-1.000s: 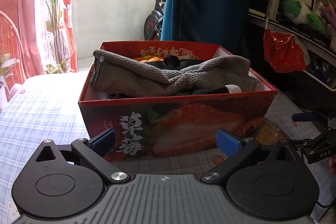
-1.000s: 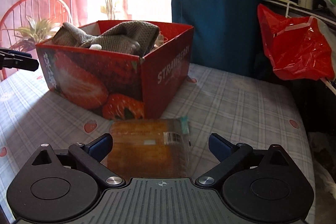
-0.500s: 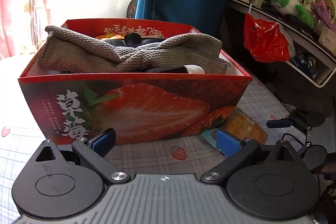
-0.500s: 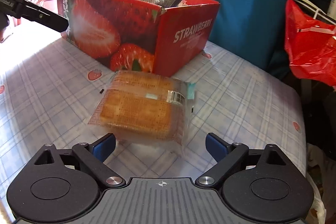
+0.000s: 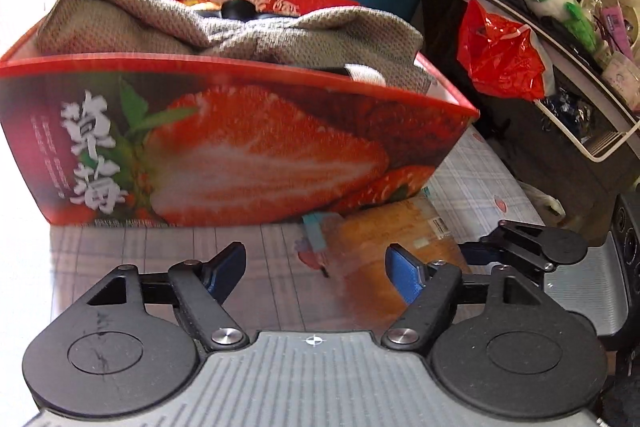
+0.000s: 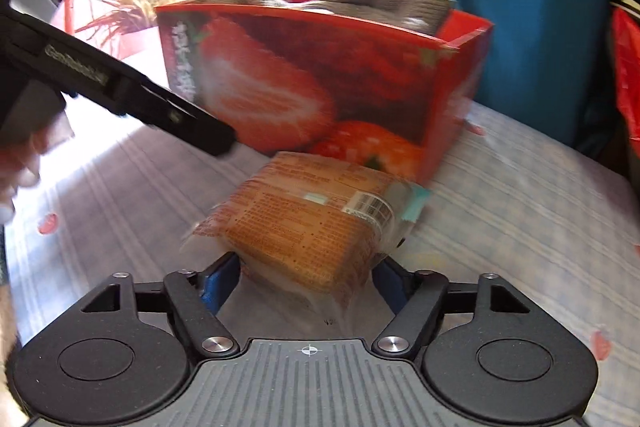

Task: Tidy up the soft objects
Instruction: 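Close both grippers on the packaged bread and lift it, then lower the packaged bread into the red box and open both grippers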

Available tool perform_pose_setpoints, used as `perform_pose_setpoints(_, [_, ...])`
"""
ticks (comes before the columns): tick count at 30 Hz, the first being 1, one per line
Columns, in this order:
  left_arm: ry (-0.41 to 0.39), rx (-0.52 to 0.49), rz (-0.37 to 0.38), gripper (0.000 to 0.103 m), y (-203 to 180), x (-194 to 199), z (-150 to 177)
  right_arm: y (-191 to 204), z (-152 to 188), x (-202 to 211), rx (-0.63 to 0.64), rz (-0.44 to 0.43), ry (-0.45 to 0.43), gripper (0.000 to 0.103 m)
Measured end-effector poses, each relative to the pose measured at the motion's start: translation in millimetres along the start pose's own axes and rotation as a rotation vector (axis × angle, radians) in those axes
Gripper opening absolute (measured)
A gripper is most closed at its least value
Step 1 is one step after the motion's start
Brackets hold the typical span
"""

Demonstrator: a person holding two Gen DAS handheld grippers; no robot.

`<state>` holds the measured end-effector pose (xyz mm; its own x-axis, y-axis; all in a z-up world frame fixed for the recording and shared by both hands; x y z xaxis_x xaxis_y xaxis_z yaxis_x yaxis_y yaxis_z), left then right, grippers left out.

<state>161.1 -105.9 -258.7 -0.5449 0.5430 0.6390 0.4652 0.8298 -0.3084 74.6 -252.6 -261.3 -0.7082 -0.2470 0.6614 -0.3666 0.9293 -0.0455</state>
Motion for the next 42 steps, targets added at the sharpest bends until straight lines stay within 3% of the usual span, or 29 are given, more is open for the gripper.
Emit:
perform_pose_setpoints(3, [0.028,0.083,0.029,0.073,16.4,3.4,11.7,22.0,-3.1,-5.8,0.020,-0.011,-0.003,0.054])
perform_pose_setpoints(10, [0.012,0.215,0.058,0.071,48.7,10.6,30.3,63.2,-15.7,-20.9,0.041,-0.031,-0.017,0.053])
perform_pose_setpoints(14, [-0.023,0.255,0.085,0.059,60.0,20.8,32.8,72.8,-21.6,-19.3,0.055,-0.018,-0.026,0.051])
perform_pose_setpoints(17, [-0.046,0.266,0.100,0.059,66.6,29.9,31.1,76.5,-27.9,-13.1,0.053,-0.027,-0.047,0.050])
perform_pose_setpoints(30, [-0.229,0.085,0.114,0.056,40.7,103.3,-23.5,70.9,-87.9,36.3,0.075,-0.035,-0.196,0.050])
perform_pose_setpoints(37, [-0.293,0.025,0.116,0.056,26.3,104.5,-70.4,48.6,-133.5,47.7,0.086,-0.003,-0.252,0.050])
perform_pose_setpoints(42, [-0.317,0.021,0.095,0.056,26.1,91.1,-97.1,29.6,-165.1,28.6,0.068,0.013,-0.270,0.050])
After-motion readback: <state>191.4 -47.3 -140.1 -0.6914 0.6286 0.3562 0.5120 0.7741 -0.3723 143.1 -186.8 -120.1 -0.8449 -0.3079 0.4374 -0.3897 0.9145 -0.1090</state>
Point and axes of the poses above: each gripper's, at about its wrist camera, not at the fingertips, and x roughly against the way its jaws point, y to its left, z to its underside, the point moved 1 cm from there along -x, roughly the way its jaws point, and after that the axes turned 4 degrees about -y, right-handed, at the moved point
